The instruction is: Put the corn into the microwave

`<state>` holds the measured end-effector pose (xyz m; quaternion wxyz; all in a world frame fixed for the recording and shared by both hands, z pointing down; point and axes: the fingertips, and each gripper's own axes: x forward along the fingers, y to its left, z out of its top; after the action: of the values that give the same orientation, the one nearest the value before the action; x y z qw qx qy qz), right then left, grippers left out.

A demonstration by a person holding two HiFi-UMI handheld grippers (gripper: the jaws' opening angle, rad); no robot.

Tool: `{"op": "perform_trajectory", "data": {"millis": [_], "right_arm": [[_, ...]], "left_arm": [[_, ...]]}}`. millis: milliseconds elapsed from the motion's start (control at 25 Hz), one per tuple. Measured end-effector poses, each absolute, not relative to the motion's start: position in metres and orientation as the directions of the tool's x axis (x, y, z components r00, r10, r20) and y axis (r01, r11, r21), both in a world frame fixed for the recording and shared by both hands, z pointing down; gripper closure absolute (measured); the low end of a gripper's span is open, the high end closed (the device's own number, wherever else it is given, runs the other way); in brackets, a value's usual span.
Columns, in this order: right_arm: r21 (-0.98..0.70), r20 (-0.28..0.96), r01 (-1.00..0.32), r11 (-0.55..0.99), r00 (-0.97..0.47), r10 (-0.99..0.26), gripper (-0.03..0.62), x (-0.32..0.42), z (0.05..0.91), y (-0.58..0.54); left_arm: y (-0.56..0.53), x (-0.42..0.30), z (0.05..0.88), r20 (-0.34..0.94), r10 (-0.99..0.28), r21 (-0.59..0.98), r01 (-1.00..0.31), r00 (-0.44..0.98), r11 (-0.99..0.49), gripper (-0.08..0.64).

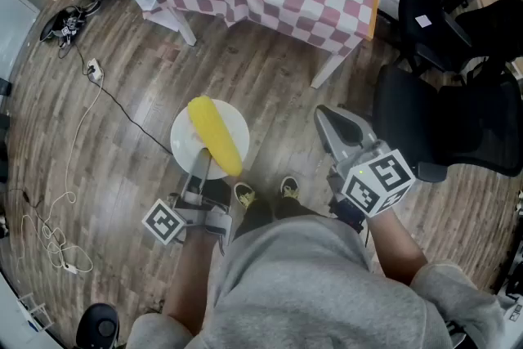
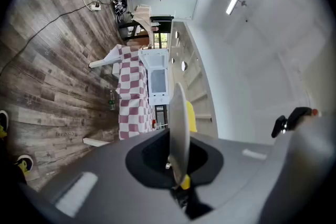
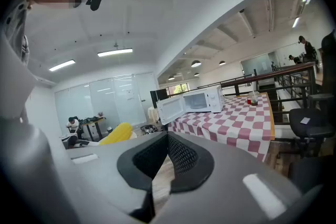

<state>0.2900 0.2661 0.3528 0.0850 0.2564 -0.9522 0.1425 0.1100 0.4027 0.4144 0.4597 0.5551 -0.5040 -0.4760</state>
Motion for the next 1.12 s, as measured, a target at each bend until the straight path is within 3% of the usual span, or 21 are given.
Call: {"op": "perform_trajectory", "data": {"millis": [1120], "right_arm": [[-0.222,0.244,-0.573,0.789,-0.816,-0.524,0.594,0.213,0.349,0.319]], "left_arm": [[0.450,0.031,0.412,-0.104,-0.991,0.989,-0.095,0.087,-0.112,0.546]]}}
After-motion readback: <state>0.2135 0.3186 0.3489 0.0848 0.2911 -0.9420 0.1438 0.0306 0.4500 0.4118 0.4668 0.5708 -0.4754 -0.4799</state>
